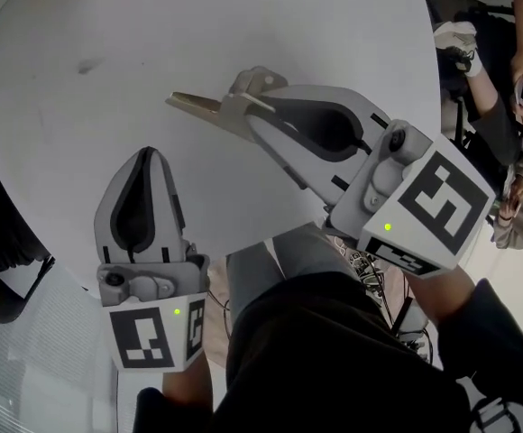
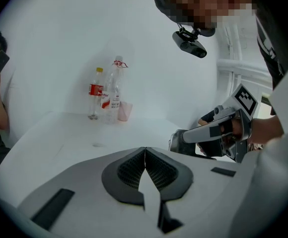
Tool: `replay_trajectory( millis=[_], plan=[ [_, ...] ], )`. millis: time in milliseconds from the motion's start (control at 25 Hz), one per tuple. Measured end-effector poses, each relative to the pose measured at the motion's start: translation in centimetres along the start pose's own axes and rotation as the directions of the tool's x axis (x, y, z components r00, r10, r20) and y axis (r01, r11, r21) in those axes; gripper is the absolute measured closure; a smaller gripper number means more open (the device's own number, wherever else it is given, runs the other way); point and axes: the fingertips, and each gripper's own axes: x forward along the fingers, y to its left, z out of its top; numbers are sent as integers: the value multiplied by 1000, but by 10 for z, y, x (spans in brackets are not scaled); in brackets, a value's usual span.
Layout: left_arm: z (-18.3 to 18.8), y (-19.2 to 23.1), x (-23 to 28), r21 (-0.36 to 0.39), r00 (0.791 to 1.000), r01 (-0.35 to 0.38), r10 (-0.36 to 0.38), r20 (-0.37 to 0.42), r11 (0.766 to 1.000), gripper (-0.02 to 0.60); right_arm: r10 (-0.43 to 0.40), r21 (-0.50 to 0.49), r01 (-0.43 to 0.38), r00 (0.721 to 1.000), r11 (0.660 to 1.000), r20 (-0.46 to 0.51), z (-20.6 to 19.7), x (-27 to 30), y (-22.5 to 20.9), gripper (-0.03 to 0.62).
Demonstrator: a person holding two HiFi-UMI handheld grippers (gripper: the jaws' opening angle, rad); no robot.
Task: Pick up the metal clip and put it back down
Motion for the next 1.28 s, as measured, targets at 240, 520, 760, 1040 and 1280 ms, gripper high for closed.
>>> replay_trajectory(
  millis=[240,520,760,1040,1280],
  plan=[
    [-5,-4,5,3,1000,-3,3,-17,1000,560,25,35,-26,999,999,26,-2,1,0,554],
    [-7,-1,11,4,1000,9,-8,-21,1000,560,18,61,-19,1000,998,16,-9,4,-3,553],
    [-8,2,13,4,1000,6,-6,-22,1000,560,12,62,-12,1000,998,1,-14,5,-5,553],
    [-9,0,13,2,999,16,-16,-33,1000,560,13,61,-13,1000,998,-13,-18,4,-7,553],
    [-11,0,11,-8,998,15,-15,-56,1000,560,34,86,-33,999,996,-10,-20,5,-8,553]
  ],
)
